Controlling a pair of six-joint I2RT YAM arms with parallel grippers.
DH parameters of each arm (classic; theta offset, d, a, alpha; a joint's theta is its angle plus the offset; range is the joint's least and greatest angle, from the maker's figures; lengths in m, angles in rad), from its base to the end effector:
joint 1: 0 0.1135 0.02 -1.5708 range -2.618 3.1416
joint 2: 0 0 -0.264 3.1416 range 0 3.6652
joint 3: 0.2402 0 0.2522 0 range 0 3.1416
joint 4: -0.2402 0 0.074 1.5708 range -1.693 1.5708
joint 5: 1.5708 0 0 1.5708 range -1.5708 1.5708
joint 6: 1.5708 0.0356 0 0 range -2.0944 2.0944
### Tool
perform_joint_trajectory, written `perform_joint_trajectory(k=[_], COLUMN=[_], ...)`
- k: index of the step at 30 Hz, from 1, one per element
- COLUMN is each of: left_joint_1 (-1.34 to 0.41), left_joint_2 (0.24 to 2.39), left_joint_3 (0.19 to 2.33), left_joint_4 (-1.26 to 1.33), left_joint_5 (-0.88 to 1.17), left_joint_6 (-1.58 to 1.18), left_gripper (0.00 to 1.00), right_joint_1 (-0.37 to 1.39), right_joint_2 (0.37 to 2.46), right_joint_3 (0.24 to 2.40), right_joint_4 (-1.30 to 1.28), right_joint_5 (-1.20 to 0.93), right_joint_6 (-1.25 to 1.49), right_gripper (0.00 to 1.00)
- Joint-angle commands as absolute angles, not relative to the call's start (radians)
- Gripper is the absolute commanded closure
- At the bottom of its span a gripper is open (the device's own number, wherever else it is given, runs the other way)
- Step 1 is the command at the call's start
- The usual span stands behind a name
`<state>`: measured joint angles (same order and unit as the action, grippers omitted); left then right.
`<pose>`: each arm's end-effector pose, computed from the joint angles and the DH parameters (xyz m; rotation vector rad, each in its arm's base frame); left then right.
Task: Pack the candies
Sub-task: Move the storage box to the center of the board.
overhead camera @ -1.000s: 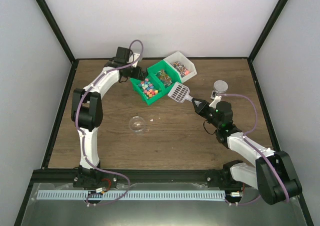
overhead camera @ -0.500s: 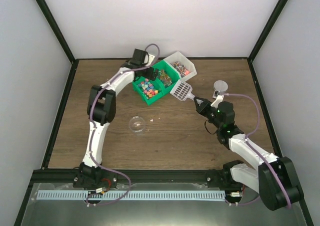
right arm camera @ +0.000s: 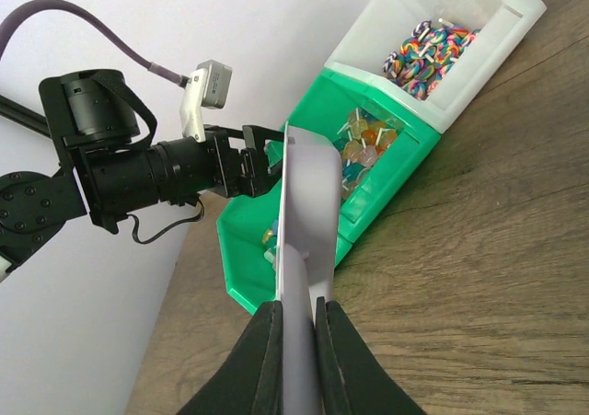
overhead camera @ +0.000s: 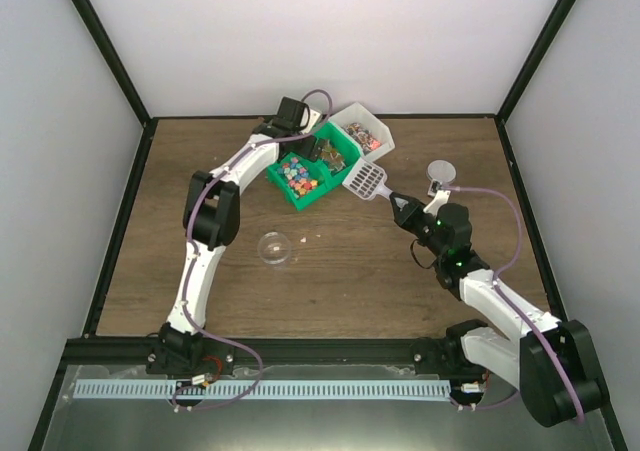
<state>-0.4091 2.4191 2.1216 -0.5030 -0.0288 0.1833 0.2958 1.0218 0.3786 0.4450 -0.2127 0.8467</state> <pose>0.5015 -0.2163 0.1950 0.6791 2.2728 -0.0744 0.2091 0.0716 0.2184 0.3516 1.8460 0.9972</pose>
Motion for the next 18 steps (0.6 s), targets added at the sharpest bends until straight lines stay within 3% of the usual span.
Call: perform_joint_trajectory(k=[1,8,18], left_joint_1=[-0.406,-0.405,-0.403], left_joint_2=[2.445,2.425,2.289], left_joint_3=[2.121,2.047,1.768], left_joint_4=[-0.604,-0.669,-0.560], left_joint_5=[-0.047,-0.021,-0.028], left_joint_6=[0.222,0.201,0.136], left_gripper=[0.00,0.00,0.00], right_joint_1=[0.289,0.290,0.289], right_joint_2=[1.017,1.017,0.945], right_joint_3=[0.395,0.380,0.359], right_joint_4=[0.462,0.480,0.466], right_joint_5=[-0.223,-0.235,-0.213], right_joint_6=[0.848,0.861,0.872], right_gripper=[0.99,0.99,0.99])
